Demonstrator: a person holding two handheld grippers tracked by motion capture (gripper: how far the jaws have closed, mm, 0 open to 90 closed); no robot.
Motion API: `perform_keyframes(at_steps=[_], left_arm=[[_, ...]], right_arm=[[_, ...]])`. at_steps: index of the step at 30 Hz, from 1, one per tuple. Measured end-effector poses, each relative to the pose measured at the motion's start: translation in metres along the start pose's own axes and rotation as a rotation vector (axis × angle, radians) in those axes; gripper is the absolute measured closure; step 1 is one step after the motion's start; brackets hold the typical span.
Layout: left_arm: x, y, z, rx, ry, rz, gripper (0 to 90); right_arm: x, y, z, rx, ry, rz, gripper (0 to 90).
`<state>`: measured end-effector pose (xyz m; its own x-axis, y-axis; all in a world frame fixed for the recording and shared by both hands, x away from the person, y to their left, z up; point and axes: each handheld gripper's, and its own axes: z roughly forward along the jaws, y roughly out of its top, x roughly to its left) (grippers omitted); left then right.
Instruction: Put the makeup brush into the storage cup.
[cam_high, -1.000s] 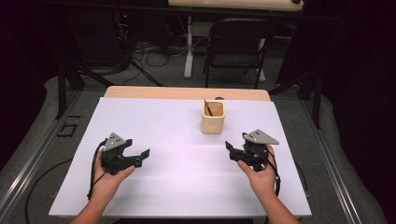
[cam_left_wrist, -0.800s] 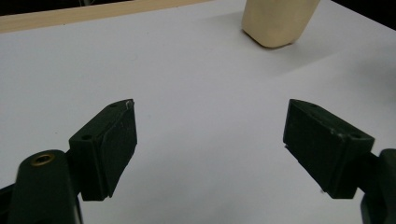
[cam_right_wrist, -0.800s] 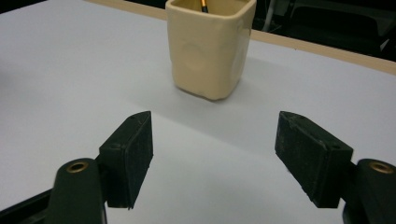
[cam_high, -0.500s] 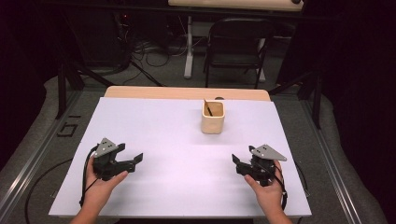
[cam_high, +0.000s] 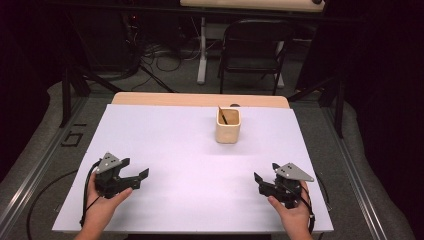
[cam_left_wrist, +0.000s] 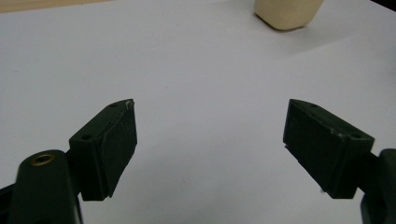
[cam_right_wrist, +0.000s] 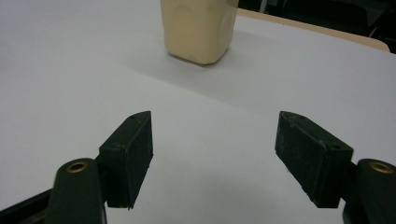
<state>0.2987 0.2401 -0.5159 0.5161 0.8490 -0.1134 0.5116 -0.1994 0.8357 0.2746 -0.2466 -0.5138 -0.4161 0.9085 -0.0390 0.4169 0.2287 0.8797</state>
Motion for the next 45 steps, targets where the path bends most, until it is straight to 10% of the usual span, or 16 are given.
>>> perform_keyframes(at_steps=[45], left_arm=[[0.012,-0.012,0.009,0.033,0.021,-0.022,18.1]], right_arm=[[-0.005,-0.021,0.008,0.061,0.033,-0.009,29.0]])
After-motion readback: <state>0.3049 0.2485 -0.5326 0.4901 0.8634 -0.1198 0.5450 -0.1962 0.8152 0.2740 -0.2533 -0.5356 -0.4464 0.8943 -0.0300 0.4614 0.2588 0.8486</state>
